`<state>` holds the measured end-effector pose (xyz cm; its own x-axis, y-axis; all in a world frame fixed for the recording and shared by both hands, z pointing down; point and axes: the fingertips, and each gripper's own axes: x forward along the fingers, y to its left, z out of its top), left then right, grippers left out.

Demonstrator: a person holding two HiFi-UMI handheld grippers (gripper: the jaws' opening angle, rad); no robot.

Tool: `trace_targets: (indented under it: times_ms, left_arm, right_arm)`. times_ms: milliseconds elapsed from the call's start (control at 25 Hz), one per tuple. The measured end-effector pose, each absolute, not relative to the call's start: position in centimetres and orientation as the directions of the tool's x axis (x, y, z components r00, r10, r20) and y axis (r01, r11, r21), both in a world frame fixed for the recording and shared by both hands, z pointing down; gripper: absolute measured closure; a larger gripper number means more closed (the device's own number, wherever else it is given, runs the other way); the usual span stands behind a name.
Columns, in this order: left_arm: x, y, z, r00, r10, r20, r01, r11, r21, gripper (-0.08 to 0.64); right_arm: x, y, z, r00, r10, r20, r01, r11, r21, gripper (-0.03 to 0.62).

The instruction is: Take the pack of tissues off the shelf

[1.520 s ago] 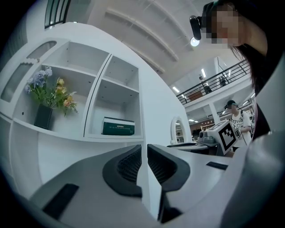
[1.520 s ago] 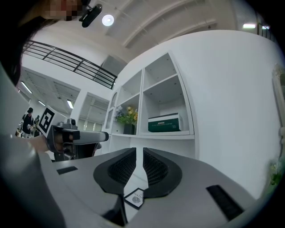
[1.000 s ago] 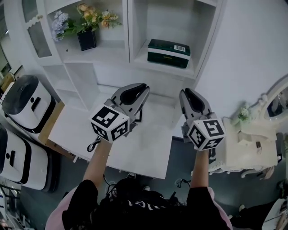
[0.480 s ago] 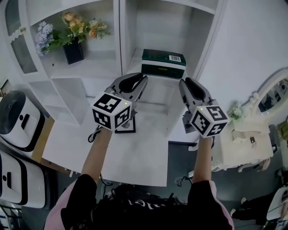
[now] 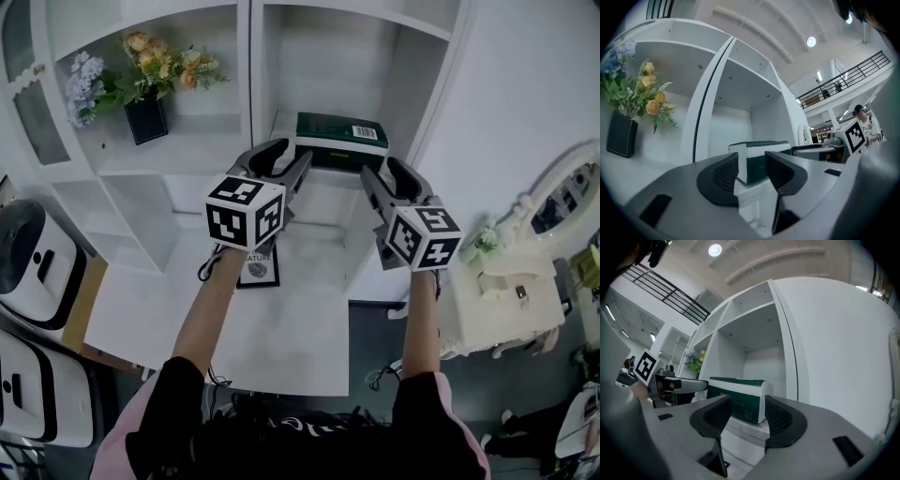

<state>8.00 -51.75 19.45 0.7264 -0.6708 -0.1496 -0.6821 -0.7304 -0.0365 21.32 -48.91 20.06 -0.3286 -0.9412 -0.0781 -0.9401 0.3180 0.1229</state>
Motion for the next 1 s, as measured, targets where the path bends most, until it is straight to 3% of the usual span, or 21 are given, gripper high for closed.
trace_targets:
  times_ms: [480,640,1000]
  left_arm:
    - [10.3,-53.4,19.9,0.741,-0.669,-0.065,-0.668,-0.743,0.036,0.336]
    - [10.4,-53.2,20.0,0.731,-0.680,-0.058,-0.682,-0.729,-0.061,0.337]
    - [9.6,-51.5,20.0,0.730,-0.674,-0.111,-0.682,-0.727,-0.080,0.337]
  right_arm:
    - [20.9,-50.5,20.2,-0.294,-0.952,-0.086,-0.954,0.288,0.080,0.359]
    - [21.1,-50.7,20.2,-0.280,-0.956,-0.086,-0.958,0.272,0.093,0.359]
    - [20.9,-48.8,20.4,-0.271,-0.957,-0.101,-0.955,0.253,0.156,0.393]
